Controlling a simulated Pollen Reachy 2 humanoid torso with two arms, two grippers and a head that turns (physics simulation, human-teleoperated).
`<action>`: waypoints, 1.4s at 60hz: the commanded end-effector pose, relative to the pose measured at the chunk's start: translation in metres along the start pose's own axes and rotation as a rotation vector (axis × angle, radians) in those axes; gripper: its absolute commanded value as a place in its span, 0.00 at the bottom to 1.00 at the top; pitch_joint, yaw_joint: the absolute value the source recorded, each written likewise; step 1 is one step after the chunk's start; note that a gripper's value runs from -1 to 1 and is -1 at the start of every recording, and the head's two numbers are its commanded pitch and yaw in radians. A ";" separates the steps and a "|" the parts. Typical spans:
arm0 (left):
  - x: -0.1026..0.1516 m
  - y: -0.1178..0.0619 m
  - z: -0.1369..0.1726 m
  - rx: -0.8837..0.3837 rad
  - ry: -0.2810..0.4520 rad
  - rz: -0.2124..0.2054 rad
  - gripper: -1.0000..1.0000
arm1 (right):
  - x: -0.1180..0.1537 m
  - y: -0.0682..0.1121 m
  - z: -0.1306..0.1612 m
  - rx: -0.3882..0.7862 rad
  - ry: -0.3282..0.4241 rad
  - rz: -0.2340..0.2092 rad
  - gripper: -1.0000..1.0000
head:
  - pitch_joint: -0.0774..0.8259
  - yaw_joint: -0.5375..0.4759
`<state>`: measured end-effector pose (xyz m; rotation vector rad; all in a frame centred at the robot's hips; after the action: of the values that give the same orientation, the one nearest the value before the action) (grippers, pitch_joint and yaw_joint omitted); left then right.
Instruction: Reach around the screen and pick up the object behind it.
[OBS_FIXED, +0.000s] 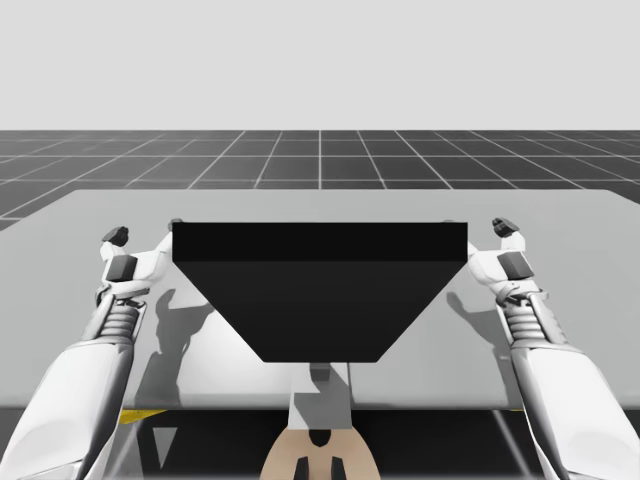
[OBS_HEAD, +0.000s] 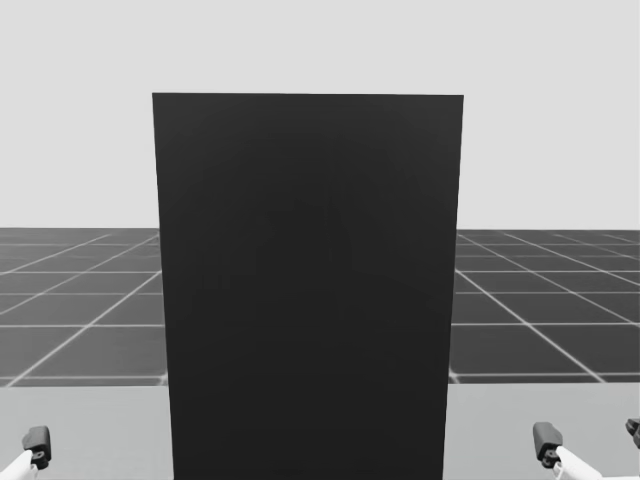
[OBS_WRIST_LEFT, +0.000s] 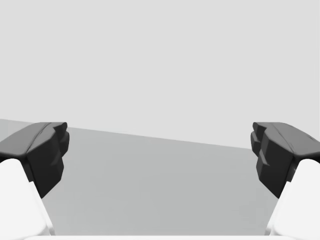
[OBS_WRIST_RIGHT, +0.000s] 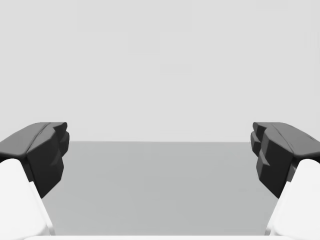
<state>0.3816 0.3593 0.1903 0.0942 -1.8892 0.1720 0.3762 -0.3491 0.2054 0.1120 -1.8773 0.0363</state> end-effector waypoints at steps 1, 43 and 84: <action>0.000 0.000 0.000 -0.001 0.001 -0.002 0.00 | -0.002 0.002 0.003 -0.009 0.018 0.018 0.00 | 0.09 0.51; 0.047 -0.011 0.055 -0.733 0.169 0.076 0.00 | 0.022 0.038 0.061 0.669 0.045 -0.150 0.00 | 0.14 0.53; 0.042 -0.032 0.089 -1.019 0.169 0.022 0.00 | -0.038 0.075 0.058 0.847 0.153 -0.113 0.00 | 0.19 0.51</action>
<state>0.2904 0.3218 0.2077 -0.5932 -1.6189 -0.7068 0.3099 -0.2909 0.1611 0.7512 -1.6047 0.7056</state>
